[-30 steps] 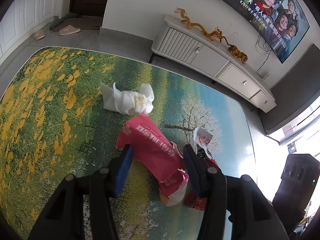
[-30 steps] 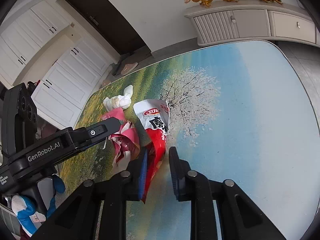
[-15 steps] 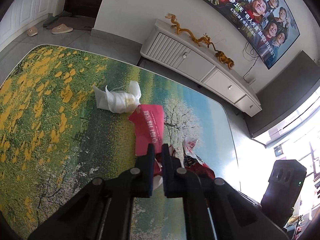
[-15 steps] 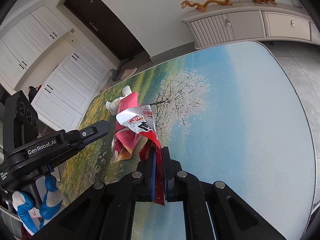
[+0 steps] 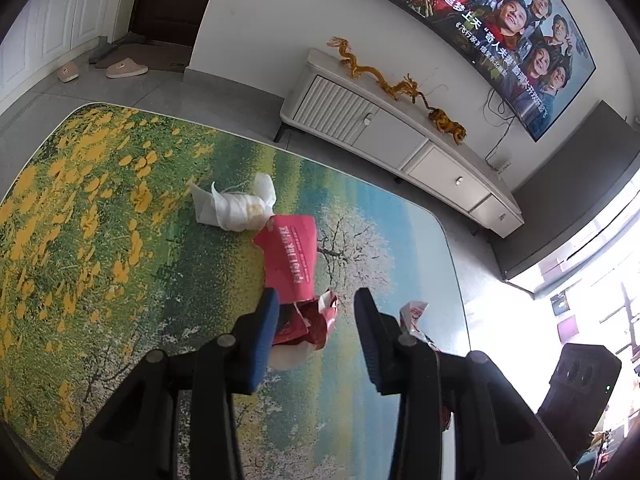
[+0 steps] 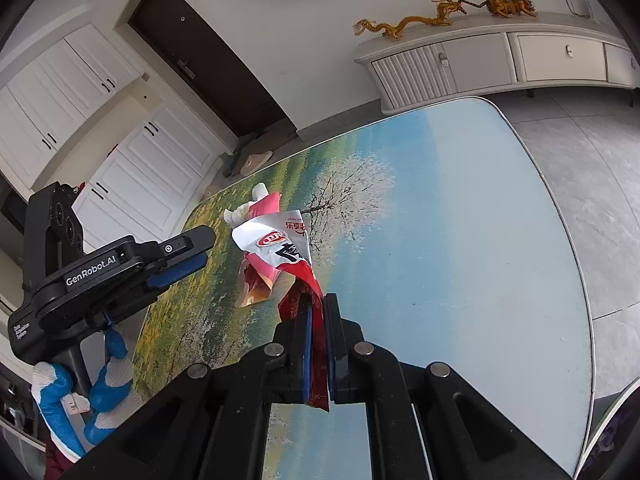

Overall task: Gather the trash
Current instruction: 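Lift both red wrappers up off the table with both grippers, then carry both red wrappers toward the white bin with both grippers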

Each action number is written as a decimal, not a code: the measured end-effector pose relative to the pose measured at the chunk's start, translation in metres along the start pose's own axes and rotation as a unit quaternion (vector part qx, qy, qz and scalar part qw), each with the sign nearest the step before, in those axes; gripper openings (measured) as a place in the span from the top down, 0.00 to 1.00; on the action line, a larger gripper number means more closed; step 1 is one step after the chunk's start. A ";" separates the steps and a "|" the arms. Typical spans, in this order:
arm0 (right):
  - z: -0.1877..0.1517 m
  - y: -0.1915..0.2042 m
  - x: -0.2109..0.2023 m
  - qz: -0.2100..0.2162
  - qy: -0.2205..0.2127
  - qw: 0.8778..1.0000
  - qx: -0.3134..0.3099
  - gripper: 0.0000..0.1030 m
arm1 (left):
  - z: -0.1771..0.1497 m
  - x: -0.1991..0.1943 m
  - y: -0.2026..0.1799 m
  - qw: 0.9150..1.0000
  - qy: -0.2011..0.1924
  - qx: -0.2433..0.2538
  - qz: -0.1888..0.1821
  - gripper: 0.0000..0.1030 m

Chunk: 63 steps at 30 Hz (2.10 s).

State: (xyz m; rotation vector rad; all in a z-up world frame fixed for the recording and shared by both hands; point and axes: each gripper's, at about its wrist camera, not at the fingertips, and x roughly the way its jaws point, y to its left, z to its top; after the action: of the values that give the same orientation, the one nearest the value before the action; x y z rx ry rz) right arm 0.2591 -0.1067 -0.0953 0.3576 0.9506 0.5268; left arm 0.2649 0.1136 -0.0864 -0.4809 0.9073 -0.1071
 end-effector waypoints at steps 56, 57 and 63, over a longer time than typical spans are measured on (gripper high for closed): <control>-0.048 0.022 -0.232 -0.060 -0.231 0.970 0.040 0.94 | -0.069 -0.160 -0.138 0.978 -0.098 0.117 -0.139 0.76; -0.050 0.021 -0.240 -0.064 -0.239 0.968 0.043 0.94 | -0.072 -0.162 -0.143 0.977 -0.097 0.121 -0.145 0.76; -0.063 0.018 -0.277 -0.095 -0.282 0.953 0.051 0.94 | -0.094 -0.167 -0.172 0.970 -0.083 0.147 -0.176 0.76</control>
State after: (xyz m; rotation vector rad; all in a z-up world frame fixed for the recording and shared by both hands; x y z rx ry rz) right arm 0.0712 -0.2468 0.0661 0.4727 0.4498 0.1770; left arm 0.1073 -0.0244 0.0632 -0.3634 0.6215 -0.5108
